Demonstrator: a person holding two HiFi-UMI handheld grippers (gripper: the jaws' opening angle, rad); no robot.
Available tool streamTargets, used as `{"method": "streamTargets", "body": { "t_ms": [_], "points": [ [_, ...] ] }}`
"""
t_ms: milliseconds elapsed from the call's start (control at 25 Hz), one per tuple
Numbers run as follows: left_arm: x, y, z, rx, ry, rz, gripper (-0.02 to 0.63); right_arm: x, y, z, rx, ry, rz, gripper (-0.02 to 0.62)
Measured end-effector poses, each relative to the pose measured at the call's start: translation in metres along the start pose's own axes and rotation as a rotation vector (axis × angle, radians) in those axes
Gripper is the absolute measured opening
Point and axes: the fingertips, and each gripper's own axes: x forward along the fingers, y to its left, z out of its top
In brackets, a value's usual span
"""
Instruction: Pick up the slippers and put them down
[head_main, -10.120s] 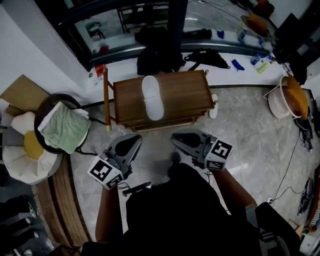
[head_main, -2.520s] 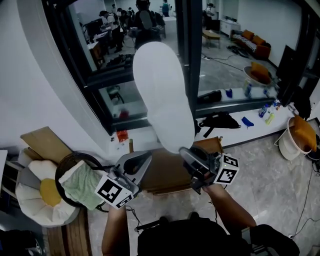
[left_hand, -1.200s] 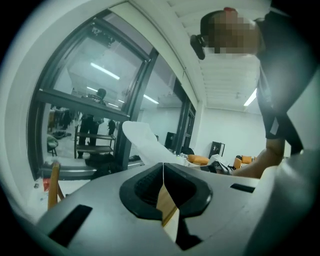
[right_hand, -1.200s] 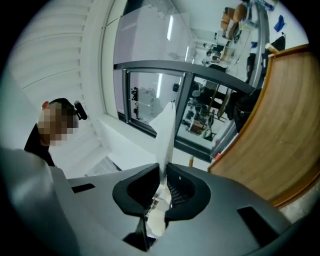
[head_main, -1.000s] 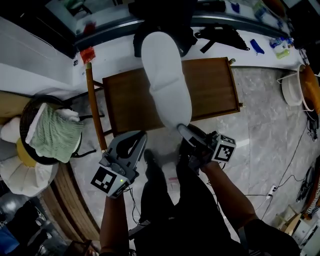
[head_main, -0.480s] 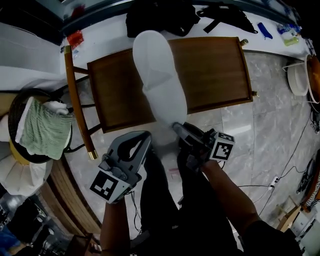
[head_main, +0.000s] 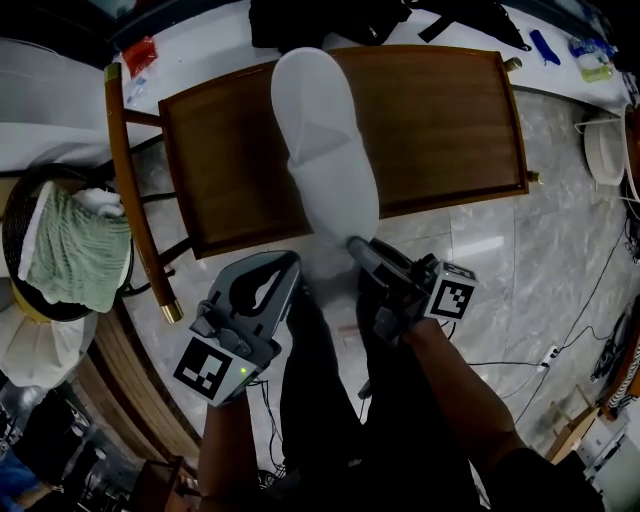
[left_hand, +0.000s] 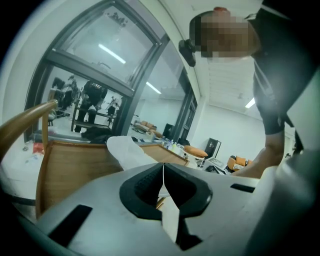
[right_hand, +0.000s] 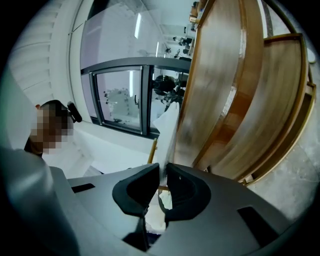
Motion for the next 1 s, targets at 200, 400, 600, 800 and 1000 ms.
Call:
{"method": "streamTargets", "body": {
  "t_ms": [200, 400, 600, 800, 1000],
  "points": [
    [0.002, 0.000, -0.008, -0.013, -0.003, -0.003, 0.014, 0.004, -0.012, -0.002, 0.016, 0.009, -0.019, 0.054],
    [0.003, -0.005, -0.017, -0.031, 0.009, -0.025, 0.014, 0.012, -0.014, 0.000, 0.017, 0.000, -0.031, 0.054],
    [0.008, -0.007, -0.023, -0.040, 0.016, -0.043, 0.014, 0.012, -0.025, -0.004, 0.031, 0.004, -0.065, 0.054],
    [0.011, -0.008, -0.022, -0.048, 0.008, -0.052, 0.014, 0.013, -0.029, -0.005, 0.032, 0.016, -0.096, 0.054],
    [0.012, -0.008, -0.024, -0.050, 0.013, -0.057, 0.014, 0.013, -0.033, -0.008, 0.048, 0.041, -0.140, 0.054]
  ]
}}
